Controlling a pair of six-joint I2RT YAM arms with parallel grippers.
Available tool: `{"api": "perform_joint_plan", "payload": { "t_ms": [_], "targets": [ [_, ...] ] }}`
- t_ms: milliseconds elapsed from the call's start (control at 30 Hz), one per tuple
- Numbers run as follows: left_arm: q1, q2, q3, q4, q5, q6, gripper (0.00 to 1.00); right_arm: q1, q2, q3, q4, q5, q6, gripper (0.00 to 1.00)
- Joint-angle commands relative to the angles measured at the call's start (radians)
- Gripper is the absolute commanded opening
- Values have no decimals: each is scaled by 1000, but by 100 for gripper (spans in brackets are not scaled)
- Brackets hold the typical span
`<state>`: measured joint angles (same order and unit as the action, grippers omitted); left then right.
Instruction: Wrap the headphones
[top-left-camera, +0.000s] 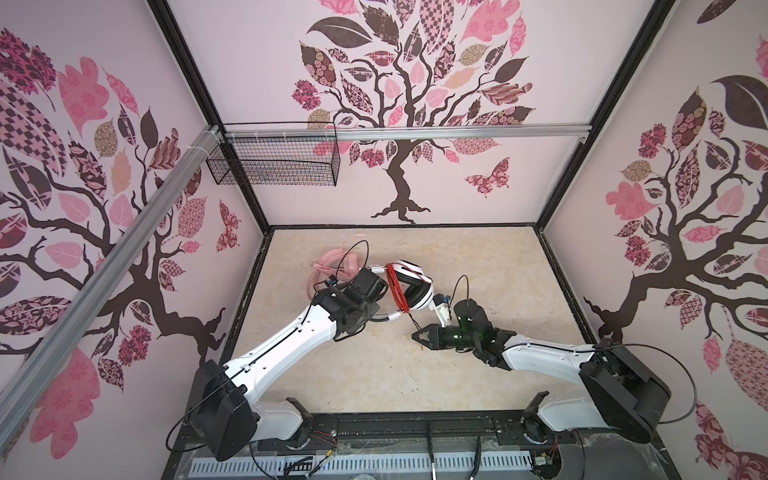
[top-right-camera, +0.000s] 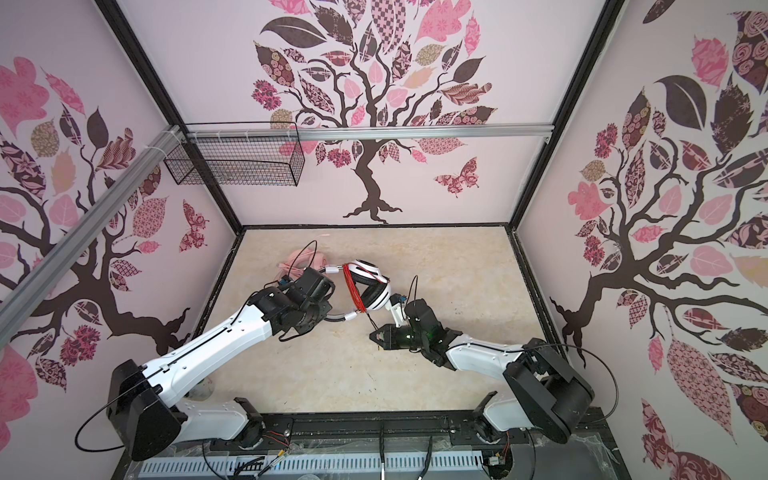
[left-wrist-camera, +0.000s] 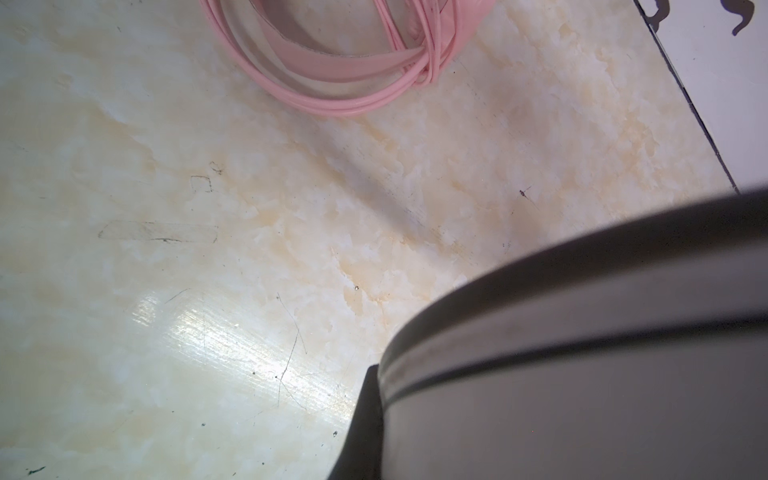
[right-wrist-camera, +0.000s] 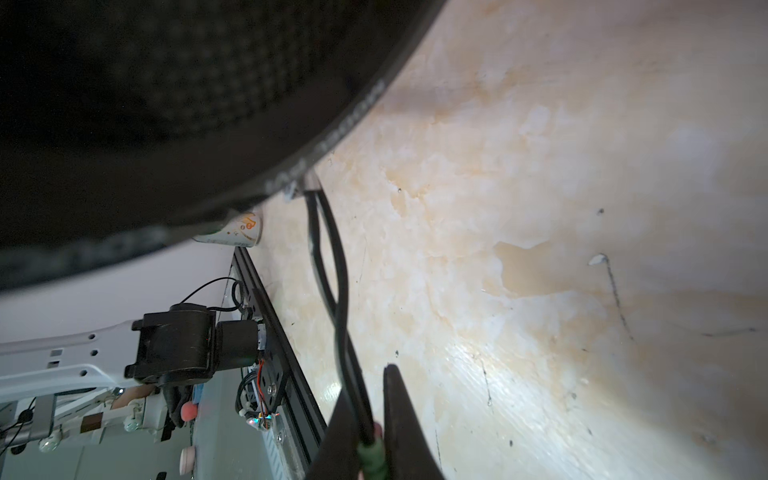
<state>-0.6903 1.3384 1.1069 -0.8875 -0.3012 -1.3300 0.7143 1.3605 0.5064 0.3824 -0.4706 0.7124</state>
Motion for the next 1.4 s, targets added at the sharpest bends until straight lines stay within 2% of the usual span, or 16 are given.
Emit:
{"api": "perform_joint_plan", "payload": {
  "t_ms": [0,100,233,500,767,900,1000,1233,1367],
  "targets": [
    [11,6,-46,91,-43,-82,0,10,-56,17,-56,84,-18,0],
    [13,-7,-87,127,-13,-129,0,10,-68,-1,-61,174,45,0],
    [13,-28,-133,172,6,-182,0,12,-93,-17,-38,225,84,0],
    [14,49,-94,138,23,-185,0,37,-57,49,-83,141,2,0],
    [19,134,-88,144,56,-171,0,95,-14,120,-178,150,-74,0],
    [46,223,-50,131,154,-101,0,96,6,140,-208,160,-101,0],
    [69,331,35,49,213,-34,0,97,19,135,-212,177,-103,0],
    [101,527,144,-19,353,92,0,96,27,117,-227,296,-67,0],
    [101,567,174,-7,378,141,11,97,24,130,-257,356,-74,0]
  ]
}}
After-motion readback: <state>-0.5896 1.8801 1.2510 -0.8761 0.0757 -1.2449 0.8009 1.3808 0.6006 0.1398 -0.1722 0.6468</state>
